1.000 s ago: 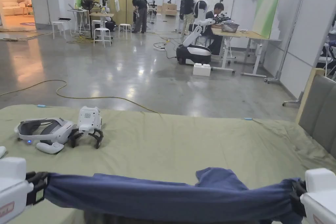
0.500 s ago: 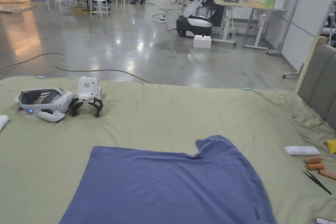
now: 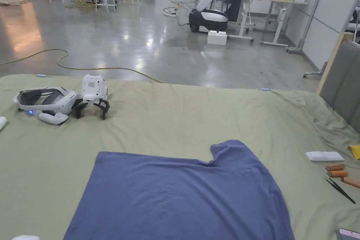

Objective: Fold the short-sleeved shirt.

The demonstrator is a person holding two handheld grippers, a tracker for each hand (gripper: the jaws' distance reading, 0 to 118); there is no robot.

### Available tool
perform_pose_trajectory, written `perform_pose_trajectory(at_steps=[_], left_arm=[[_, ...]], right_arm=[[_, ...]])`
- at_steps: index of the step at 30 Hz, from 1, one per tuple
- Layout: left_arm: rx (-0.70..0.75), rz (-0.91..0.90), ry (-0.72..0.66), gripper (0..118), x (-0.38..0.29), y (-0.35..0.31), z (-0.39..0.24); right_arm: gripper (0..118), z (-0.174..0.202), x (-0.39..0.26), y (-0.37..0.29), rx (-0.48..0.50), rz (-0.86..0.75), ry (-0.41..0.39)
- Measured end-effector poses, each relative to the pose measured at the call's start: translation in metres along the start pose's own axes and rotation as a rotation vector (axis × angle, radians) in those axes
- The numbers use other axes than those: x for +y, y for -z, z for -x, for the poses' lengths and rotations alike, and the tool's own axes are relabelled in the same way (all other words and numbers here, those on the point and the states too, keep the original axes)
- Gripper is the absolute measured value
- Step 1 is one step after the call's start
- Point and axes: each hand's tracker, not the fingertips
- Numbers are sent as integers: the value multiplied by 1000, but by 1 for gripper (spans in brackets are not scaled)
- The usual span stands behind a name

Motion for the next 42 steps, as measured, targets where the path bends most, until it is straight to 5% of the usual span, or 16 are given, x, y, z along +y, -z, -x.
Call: perform_pose_trajectory(at_steps=[5, 11, 14, 17, 18, 22, 26, 30, 37, 40, 42], left_arm=[[-51, -238, -12, 63, 54, -17, -25], [-5, -529, -6, 56, 96, -36, -54], [42, -635, 11, 38, 101, -41, -64], [87, -695, 46, 11, 101, -42, -70], [99, -713, 51, 3, 99, -42, -71], [101, -719, 68, 0, 96, -42, -72], [95, -673, 66, 0, 89, -36, -60], [80, -430, 43, 0, 70, -12, -25], [16, 43, -127, 1, -2, 34, 39], [14, 165, -154, 15, -29, 44, 52], [24, 209, -184, 40, -39, 46, 53]], right_arm=[[85, 17, 63, -24, 43, -318, 125], [82, 53, 114, -46, 3, -599, 154], [59, 70, 128, -52, 18, -653, 193], [3, 85, 135, -55, 8, -701, 206], [2, 87, 136, -55, 25, -711, 216], [1, 95, 140, -54, 22, -731, 216], [1, 94, 139, -50, 40, -721, 223], [1, 91, 130, -39, 120, -658, 208], [1, 91, 105, -15, 117, -538, 192], [1, 87, 98, -7, 156, -487, 228], [1, 87, 94, -3, 147, -473, 222]])
